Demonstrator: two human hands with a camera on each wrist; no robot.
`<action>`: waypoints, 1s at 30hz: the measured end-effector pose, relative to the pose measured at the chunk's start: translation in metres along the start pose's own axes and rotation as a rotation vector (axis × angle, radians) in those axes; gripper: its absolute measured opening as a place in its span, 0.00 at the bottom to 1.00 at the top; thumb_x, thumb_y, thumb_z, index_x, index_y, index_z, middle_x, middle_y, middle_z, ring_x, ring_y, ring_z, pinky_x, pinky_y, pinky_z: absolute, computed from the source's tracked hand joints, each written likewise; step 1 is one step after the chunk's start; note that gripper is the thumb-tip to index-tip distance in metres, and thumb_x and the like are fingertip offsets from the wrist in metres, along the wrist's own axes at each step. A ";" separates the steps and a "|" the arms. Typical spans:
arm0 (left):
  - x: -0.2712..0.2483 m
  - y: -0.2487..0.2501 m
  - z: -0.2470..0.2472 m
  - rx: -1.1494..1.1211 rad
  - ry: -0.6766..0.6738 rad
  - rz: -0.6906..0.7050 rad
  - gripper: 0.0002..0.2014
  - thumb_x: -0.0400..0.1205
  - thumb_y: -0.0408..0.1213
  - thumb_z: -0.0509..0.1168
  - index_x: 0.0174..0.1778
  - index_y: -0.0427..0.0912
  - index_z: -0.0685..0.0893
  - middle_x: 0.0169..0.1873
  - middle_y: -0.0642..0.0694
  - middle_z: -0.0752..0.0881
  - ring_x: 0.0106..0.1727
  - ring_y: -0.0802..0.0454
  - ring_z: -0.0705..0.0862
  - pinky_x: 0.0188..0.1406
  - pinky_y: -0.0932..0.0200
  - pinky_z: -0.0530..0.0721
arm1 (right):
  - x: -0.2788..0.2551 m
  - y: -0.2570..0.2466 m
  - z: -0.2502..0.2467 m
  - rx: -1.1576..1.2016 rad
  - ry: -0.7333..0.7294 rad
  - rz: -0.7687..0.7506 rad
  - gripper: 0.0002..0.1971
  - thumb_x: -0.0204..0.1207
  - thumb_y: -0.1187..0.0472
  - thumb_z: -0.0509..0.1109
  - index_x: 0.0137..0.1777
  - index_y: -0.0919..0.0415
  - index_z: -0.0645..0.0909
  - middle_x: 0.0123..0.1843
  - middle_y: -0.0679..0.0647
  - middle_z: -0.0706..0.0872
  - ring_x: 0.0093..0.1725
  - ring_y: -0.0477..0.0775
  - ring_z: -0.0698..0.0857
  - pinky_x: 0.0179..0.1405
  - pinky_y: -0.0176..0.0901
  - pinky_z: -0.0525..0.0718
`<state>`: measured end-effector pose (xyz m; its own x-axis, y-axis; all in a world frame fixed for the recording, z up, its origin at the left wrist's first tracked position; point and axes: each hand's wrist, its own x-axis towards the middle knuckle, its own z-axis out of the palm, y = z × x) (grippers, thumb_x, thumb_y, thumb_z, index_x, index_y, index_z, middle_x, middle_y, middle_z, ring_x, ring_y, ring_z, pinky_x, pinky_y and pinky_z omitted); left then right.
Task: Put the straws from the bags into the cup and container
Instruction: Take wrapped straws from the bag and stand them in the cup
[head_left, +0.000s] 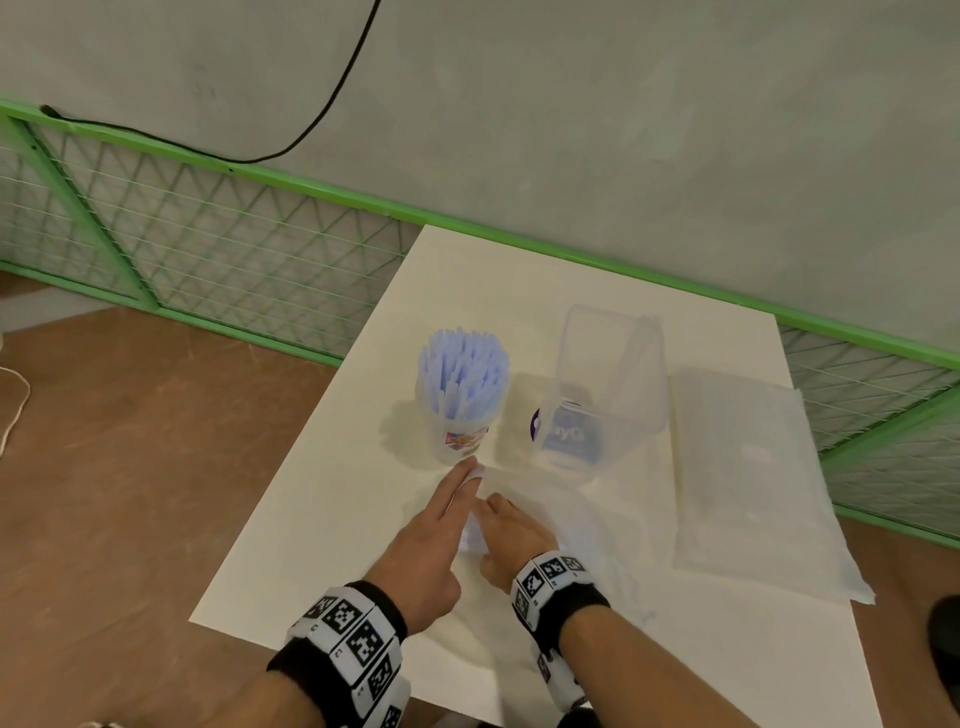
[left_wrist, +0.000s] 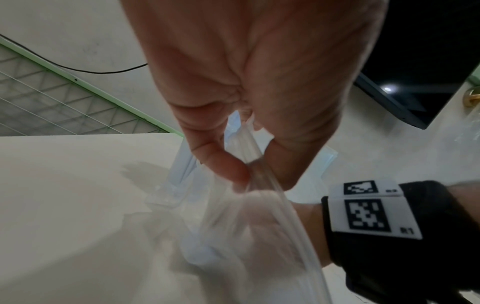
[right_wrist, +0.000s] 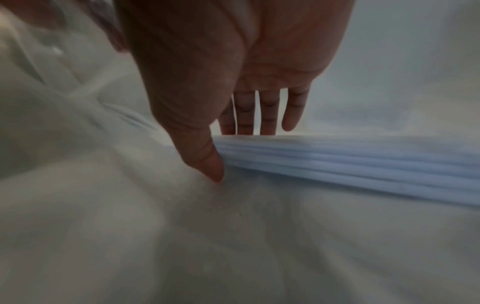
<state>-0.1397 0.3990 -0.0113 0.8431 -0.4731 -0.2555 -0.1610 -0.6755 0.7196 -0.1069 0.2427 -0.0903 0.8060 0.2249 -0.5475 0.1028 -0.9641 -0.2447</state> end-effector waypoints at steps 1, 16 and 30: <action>0.000 0.000 0.000 0.002 0.003 0.000 0.51 0.71 0.16 0.59 0.86 0.51 0.43 0.83 0.64 0.36 0.70 0.45 0.75 0.39 0.88 0.67 | -0.001 0.000 0.000 -0.014 0.020 -0.009 0.29 0.75 0.66 0.67 0.76 0.59 0.65 0.74 0.55 0.69 0.75 0.58 0.71 0.77 0.54 0.70; 0.002 -0.020 0.001 -0.017 0.088 -0.030 0.54 0.67 0.16 0.60 0.86 0.55 0.45 0.81 0.71 0.36 0.66 0.53 0.79 0.38 0.69 0.81 | -0.030 0.005 0.001 0.210 0.249 -0.083 0.13 0.78 0.56 0.65 0.34 0.52 0.65 0.35 0.51 0.78 0.37 0.55 0.78 0.42 0.41 0.69; 0.014 -0.028 0.004 -0.038 0.154 -0.024 0.55 0.66 0.16 0.62 0.86 0.54 0.46 0.82 0.71 0.38 0.64 0.53 0.79 0.29 0.78 0.71 | -0.098 0.005 -0.019 0.973 0.561 0.004 0.15 0.74 0.65 0.77 0.29 0.47 0.83 0.34 0.37 0.87 0.37 0.37 0.84 0.44 0.31 0.78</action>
<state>-0.1255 0.4093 -0.0372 0.9156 -0.3631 -0.1729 -0.1231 -0.6623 0.7391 -0.1747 0.2132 -0.0230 0.9790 -0.1095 -0.1721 -0.2015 -0.3888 -0.8990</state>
